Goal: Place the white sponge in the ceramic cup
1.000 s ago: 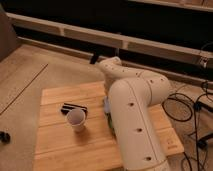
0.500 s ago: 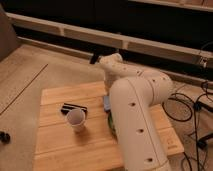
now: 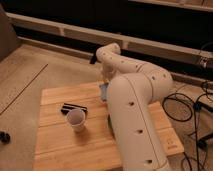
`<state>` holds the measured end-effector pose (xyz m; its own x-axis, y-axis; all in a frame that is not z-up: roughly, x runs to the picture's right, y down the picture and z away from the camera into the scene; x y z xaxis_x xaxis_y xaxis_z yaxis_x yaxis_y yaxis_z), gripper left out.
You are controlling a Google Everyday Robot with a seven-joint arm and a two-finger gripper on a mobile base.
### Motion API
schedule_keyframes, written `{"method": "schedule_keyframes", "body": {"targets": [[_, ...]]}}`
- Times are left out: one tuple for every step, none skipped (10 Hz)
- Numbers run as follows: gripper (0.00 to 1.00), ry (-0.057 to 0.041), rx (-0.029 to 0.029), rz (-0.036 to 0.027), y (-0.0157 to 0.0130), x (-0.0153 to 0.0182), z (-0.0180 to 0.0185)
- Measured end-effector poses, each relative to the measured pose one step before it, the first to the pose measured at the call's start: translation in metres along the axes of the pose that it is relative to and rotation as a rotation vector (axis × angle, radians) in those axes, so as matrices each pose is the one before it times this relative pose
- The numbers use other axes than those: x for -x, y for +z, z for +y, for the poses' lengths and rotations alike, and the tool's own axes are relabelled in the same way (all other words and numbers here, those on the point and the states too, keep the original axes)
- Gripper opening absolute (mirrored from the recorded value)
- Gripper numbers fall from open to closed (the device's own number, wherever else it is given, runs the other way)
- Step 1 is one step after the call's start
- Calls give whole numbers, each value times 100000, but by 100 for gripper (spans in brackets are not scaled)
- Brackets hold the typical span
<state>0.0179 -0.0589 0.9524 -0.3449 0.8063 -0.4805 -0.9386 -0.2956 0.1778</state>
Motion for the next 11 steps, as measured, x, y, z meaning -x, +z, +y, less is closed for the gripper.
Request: {"method": "schedule_keyframes", "body": {"targets": [[0, -4628, 1634, -5533, -2032, 914, 1508], [0, -3536, 1303, -3578, -1428, 501, 1198], [0, -5599, 2490, -4799, -2099, 440, 1980], [0, -4280, 2091, -3289, -1581, 232, 1533], [0, -3270, 1583, -2092, -1055, 17, 1210], [0, -3750, 1825, -2024, -1107, -167, 1405], [0, -3355, 1775, -1715, -1045, -206, 1291], [0, -2729, 1247, -1156, -742, -256, 929], [0, -2416, 1198, -1063, -710, -163, 916], [0, -3317, 1772, -479, -973, -627, 1384], [0, -1490, 847, -162, -506, -299, 658]]}}
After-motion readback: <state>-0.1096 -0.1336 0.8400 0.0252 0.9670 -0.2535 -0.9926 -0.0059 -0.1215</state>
